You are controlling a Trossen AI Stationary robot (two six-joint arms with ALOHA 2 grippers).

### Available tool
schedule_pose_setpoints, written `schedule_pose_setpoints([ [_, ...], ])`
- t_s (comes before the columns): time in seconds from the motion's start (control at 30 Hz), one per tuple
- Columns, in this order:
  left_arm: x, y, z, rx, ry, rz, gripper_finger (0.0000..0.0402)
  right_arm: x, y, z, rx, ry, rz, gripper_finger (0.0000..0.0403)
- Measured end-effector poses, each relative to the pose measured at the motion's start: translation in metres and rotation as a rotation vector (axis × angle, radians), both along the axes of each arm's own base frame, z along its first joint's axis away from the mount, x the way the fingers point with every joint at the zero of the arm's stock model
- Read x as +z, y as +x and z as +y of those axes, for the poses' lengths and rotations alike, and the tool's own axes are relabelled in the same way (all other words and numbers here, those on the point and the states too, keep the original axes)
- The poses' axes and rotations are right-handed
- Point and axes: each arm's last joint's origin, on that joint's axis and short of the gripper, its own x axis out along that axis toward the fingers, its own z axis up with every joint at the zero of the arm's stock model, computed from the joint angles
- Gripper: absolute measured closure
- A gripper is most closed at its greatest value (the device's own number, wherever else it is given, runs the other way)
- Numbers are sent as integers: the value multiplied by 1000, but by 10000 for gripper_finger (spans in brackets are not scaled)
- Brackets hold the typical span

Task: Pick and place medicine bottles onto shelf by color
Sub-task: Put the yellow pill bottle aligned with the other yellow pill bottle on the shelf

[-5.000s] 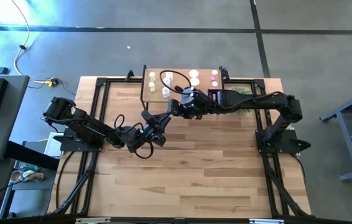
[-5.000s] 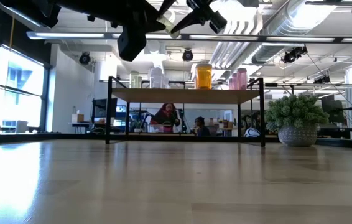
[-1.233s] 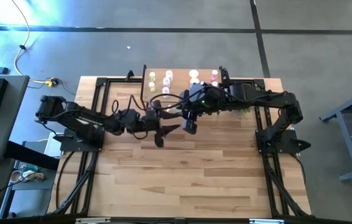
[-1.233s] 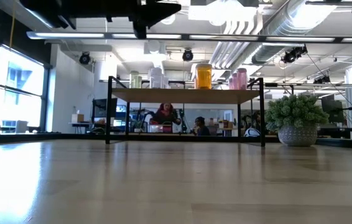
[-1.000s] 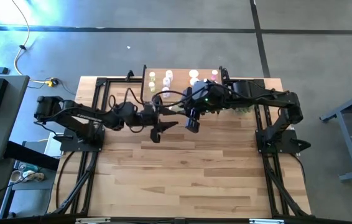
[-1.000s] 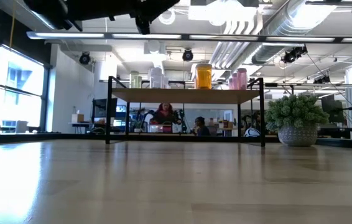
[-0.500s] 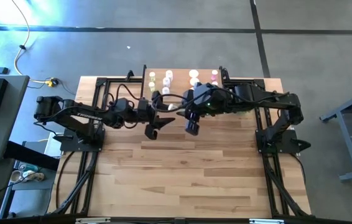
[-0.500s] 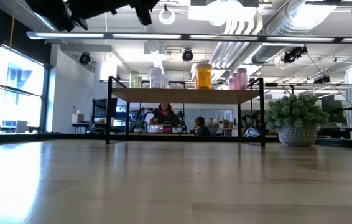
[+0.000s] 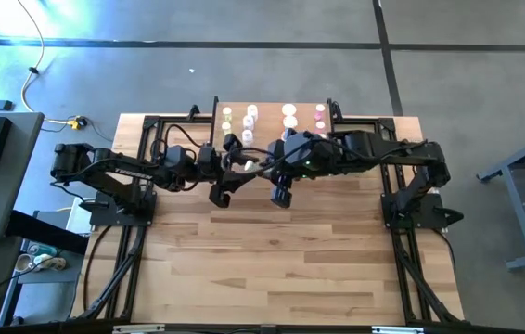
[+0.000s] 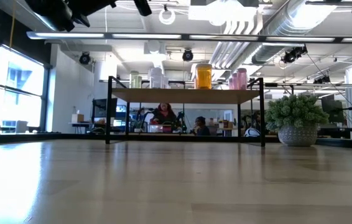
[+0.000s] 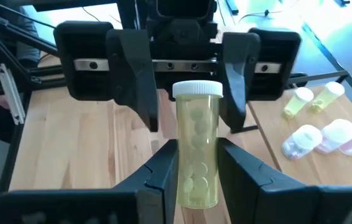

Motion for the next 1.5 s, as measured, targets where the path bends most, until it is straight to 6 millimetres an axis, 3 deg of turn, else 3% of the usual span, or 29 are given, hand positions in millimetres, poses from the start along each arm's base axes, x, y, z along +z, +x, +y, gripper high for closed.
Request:
schedule_pose_setpoints([
  [0.2, -1, 0, -1, -22, 2, 9, 211, -10, 13, 8, -18, -42, 5, 315],
  [0.63, -3, 1, -1, -10, 16, 32, 211, -9, 10, 16, -70, -89, 4, 315],
  [1.07, -4, 2, -1, -11, 18, 43, 268, -8, 6, 21, -64, -95, 2, 316],
  [1.5, -6, 3, 0, -9, 14, 61, 272, -10, 5, 22, -62, -89, 26, 316],
])
